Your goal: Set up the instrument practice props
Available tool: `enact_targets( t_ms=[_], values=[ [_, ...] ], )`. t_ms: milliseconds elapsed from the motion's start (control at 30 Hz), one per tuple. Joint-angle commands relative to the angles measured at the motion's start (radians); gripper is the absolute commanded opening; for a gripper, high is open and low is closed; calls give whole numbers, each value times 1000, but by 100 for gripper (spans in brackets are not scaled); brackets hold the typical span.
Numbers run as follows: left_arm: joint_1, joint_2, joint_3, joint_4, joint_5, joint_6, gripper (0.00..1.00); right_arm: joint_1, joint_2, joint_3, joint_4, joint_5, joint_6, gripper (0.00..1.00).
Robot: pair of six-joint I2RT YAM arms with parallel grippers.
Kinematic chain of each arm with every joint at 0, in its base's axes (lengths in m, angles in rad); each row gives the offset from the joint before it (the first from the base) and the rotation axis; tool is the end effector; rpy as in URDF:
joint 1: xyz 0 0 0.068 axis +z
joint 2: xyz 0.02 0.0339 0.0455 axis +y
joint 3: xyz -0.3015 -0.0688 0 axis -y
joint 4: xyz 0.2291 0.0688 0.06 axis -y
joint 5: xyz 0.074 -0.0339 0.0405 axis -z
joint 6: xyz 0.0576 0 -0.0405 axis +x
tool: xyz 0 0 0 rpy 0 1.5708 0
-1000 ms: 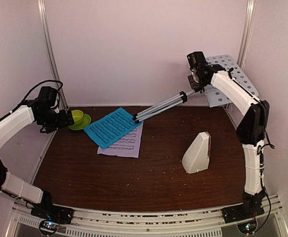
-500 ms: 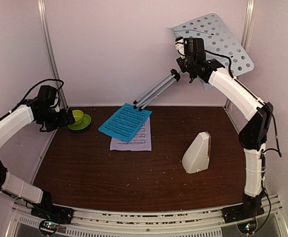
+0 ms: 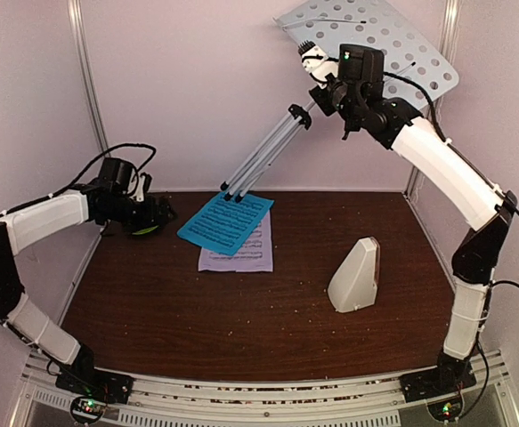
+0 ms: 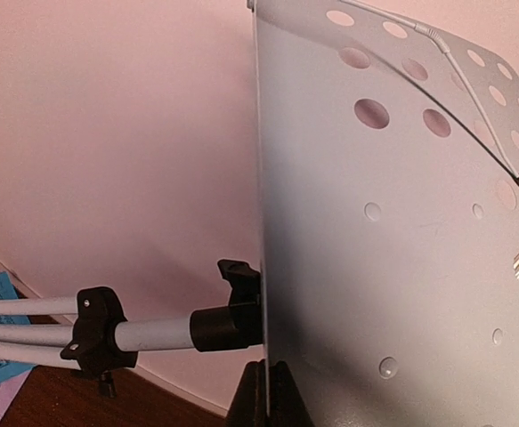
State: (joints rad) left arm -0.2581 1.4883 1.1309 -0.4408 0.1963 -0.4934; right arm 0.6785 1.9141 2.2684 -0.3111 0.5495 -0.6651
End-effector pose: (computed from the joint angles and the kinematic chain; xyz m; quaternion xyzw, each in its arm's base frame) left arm 0.3083 -0.0930 0.2966 -0.0715 0.9198 -0.2220 0.3155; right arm 0.3603 0.2518 0.5385 -0.2610 0.6430 -0.1830 0.6964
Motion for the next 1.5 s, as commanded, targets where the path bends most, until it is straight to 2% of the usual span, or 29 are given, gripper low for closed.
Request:
enact_targets(
  t_ms=[0,267,500,667,800,1033,1467],
  values=[
    [-90,128,89,70,36,26,96,24,-191,-12,367,29,-167,0],
    [-217,374,240,150,60,-13,91,47,-318,-179,402,54,-306,0],
    [-242,526,316,136,32,-52,87,63,-382,-255,370,9,-354,0],
    [-242,579,289,88,10,-43,86,79,-411,-285,343,-27,-365,0],
    [-243,590,236,84,16,-34,86,85,-424,-303,337,-43,-384,0],
    [-242,573,155,4,-64,-41,85,86,-447,-334,359,-42,-406,0],
    [-214,339,-125,-99,-227,-104,85,103,-502,-382,344,-97,-389,0]
  ],
)
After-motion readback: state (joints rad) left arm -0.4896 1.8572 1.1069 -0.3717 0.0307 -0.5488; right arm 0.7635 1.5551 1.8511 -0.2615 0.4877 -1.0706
